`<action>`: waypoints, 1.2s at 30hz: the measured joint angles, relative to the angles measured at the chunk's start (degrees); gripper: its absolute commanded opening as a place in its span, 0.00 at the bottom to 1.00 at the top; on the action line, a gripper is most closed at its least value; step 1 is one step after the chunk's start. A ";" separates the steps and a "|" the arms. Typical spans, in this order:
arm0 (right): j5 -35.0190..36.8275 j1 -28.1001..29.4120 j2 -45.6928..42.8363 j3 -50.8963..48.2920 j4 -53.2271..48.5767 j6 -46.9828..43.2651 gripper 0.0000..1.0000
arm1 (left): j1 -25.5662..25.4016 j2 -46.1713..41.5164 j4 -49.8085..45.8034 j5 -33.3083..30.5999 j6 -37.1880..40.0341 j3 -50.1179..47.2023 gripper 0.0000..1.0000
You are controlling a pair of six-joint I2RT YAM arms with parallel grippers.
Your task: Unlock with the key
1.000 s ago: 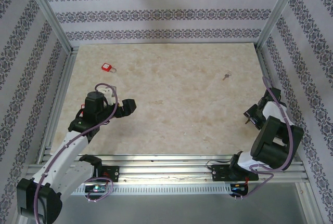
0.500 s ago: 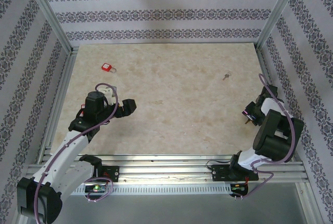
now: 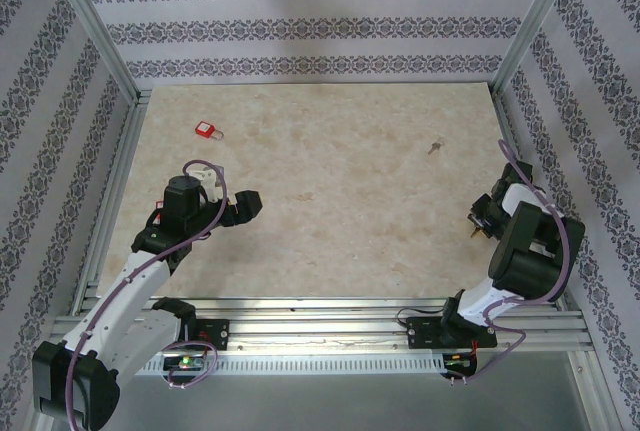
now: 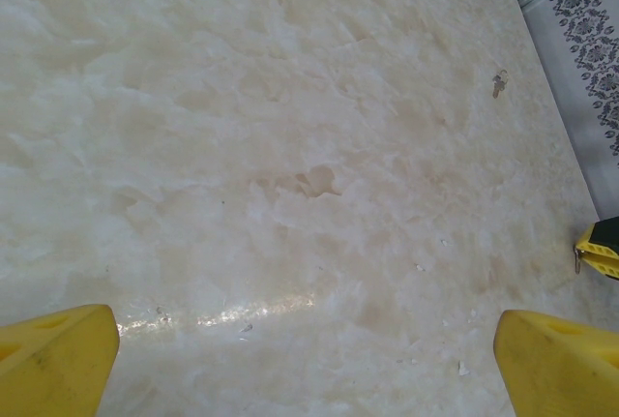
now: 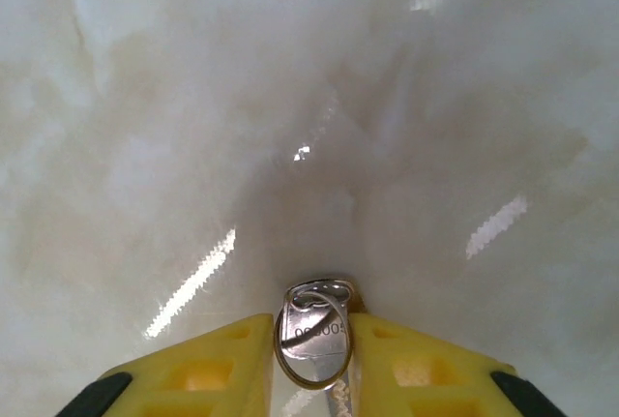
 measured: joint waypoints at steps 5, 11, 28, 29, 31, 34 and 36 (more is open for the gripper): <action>-0.09 0.33 0.63 0.79 0.17 0.79 0.00 | 0.00 -0.02 0.00 -0.20 0.02 0.00 0.99; -0.35 1.49 0.66 0.96 0.13 0.66 0.00 | 0.00 -0.13 0.00 -0.22 0.02 0.00 0.99; -13.16 30.03 -17.14 7.74 8.41 8.20 0.00 | -2.51 2.47 14.91 10.54 -18.12 0.20 0.99; -13.40 33.24 -17.20 8.90 10.45 9.40 0.00 | -3.54 3.48 18.43 11.47 -21.46 0.39 0.99; -13.49 39.19 -16.44 11.30 14.16 11.45 0.00 | -5.92 4.92 24.48 12.55 -26.64 1.31 0.99; -13.46 47.10 -13.16 16.46 18.71 14.45 0.00 | -10.29 4.83 31.28 12.83 -29.53 3.45 0.99; -13.33 51.12 -10.73 19.93 21.22 16.15 0.00 | -13.09 3.21 33.79 12.70 -28.41 4.59 0.97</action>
